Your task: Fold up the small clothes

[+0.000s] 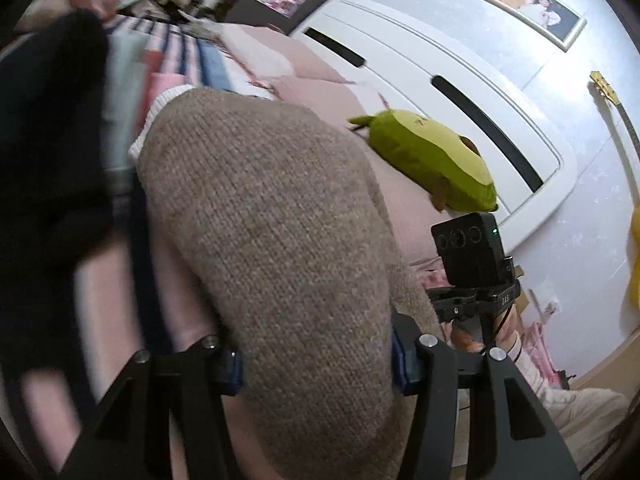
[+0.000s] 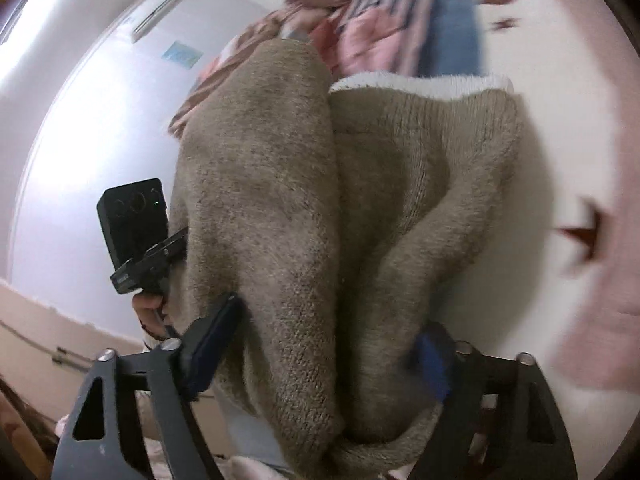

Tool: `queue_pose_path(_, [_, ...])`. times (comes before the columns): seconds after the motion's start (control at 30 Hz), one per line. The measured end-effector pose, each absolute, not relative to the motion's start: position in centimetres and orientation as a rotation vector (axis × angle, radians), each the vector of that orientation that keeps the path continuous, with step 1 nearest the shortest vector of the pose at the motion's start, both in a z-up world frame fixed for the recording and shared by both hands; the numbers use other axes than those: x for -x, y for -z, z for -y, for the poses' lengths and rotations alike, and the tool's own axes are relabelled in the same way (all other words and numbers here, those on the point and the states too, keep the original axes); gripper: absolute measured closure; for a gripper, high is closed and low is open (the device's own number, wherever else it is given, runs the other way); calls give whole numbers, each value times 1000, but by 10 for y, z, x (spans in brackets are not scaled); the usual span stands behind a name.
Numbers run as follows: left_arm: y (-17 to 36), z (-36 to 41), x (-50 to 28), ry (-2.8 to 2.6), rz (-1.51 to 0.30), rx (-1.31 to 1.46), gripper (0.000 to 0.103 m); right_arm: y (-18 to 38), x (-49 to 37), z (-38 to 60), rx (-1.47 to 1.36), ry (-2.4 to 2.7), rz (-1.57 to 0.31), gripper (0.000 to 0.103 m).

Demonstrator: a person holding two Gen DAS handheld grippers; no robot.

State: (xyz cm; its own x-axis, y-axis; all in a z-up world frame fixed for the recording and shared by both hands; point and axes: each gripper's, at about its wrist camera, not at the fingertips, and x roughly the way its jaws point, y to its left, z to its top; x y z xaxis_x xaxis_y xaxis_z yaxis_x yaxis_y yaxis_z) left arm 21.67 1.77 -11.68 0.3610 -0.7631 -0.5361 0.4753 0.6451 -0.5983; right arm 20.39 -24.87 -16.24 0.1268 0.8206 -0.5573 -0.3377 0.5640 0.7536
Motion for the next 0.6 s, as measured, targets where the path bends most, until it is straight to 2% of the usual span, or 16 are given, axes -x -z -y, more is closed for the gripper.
queue_pose_path(0.07, [113, -55, -200, 770, -878, 372, 53, 163, -203, 216, -498, -949, -1177, 37])
queue_pose_path(0.37, [99, -217, -120, 553, -794, 372, 54, 155, -189, 24, -329, -1174, -1239, 37])
queue_pose_path(0.6, [88, -326, -88, 412, -755, 339, 54, 154, -179, -111, -251, -1249, -1230, 37])
